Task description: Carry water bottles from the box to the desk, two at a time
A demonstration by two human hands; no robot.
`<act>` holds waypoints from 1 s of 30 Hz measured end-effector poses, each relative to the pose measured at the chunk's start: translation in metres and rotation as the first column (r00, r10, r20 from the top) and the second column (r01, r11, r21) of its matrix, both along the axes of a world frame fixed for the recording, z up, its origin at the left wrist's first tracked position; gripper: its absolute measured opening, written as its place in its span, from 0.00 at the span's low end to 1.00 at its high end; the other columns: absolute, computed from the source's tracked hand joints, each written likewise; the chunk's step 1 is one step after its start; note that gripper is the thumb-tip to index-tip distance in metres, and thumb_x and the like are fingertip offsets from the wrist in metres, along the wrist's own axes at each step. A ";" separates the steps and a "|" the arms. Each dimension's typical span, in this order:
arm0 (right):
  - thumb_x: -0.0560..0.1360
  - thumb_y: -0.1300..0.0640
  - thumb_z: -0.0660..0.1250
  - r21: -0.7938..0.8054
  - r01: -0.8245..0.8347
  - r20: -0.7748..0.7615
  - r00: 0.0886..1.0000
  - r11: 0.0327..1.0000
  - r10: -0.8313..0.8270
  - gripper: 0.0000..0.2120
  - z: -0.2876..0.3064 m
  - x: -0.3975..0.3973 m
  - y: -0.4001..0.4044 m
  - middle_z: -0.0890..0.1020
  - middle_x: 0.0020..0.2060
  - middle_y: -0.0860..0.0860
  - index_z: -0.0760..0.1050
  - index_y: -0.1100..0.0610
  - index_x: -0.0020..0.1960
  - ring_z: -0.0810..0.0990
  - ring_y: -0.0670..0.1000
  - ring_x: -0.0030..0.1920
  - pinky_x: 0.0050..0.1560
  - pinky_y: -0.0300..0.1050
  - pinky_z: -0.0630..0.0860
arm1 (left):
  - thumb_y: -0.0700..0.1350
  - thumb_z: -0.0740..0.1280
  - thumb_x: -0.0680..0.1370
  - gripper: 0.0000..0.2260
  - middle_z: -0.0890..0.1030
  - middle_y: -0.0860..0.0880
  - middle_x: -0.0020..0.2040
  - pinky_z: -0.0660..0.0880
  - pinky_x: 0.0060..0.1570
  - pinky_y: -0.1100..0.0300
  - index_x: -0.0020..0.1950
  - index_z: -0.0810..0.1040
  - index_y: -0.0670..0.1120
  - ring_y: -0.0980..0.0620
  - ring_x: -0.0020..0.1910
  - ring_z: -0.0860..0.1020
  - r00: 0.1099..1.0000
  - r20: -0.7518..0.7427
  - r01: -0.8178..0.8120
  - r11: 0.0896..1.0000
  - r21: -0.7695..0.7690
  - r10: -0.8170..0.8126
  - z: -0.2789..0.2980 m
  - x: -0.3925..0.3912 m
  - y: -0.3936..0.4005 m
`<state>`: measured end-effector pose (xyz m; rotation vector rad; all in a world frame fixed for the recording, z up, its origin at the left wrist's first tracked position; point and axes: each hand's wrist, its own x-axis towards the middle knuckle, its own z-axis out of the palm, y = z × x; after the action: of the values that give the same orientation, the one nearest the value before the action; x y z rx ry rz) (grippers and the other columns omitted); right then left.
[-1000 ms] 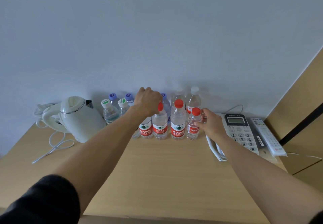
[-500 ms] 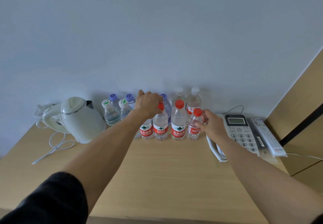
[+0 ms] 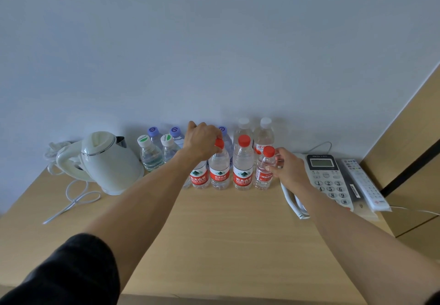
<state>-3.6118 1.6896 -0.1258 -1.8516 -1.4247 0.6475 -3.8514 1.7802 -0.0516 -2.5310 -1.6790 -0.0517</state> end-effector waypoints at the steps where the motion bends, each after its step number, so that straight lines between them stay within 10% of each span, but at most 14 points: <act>1: 0.70 0.60 0.79 -0.003 -0.001 -0.002 1.000 1.000 0.001 0.19 0.000 0.000 0.000 0.84 0.50 0.58 0.77 0.59 0.59 0.83 0.58 0.51 0.57 0.55 0.78 | 0.56 0.72 0.76 0.11 0.81 0.52 0.49 0.64 0.58 0.52 0.56 0.80 0.55 0.50 0.53 0.76 1.000 -0.001 -0.001 1.000 0.002 0.001 0.000 0.000 0.000; 10: 0.70 0.59 0.79 -0.005 0.004 -0.013 1.000 1.000 -0.004 0.19 0.000 0.000 0.000 0.84 0.50 0.57 0.77 0.58 0.58 0.82 0.58 0.51 0.56 0.54 0.78 | 0.61 0.73 0.74 0.21 0.82 0.53 0.55 0.63 0.56 0.52 0.64 0.78 0.57 0.49 0.59 0.74 1.000 -0.002 -0.007 0.999 -0.049 0.007 0.004 -0.004 0.001; 18: 0.70 0.61 0.78 -0.004 0.010 -0.025 1.000 1.000 -0.010 0.19 -0.001 -0.001 -0.001 0.84 0.50 0.58 0.77 0.58 0.58 0.83 0.58 0.51 0.56 0.54 0.79 | 0.54 0.73 0.75 0.18 0.81 0.52 0.57 0.65 0.59 0.52 0.64 0.78 0.55 0.48 0.60 0.75 0.941 -0.338 -0.017 0.999 -0.039 0.003 0.019 -0.028 0.001; 30: 0.71 0.61 0.77 -0.021 0.009 -0.011 1.000 1.000 -0.009 0.18 0.000 0.001 -0.001 0.83 0.51 0.57 0.77 0.58 0.59 0.82 0.57 0.52 0.56 0.56 0.79 | 0.39 0.73 0.76 0.14 0.81 0.42 0.58 0.79 0.52 0.52 0.61 0.81 0.42 0.43 0.56 0.80 0.983 -0.181 -0.067 0.984 -0.166 0.036 0.033 -0.024 0.002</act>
<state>-3.6110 1.6882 -0.1257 -1.8667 -1.4067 0.6695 -3.8755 1.7820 -0.0184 -2.5200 -1.7453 0.3262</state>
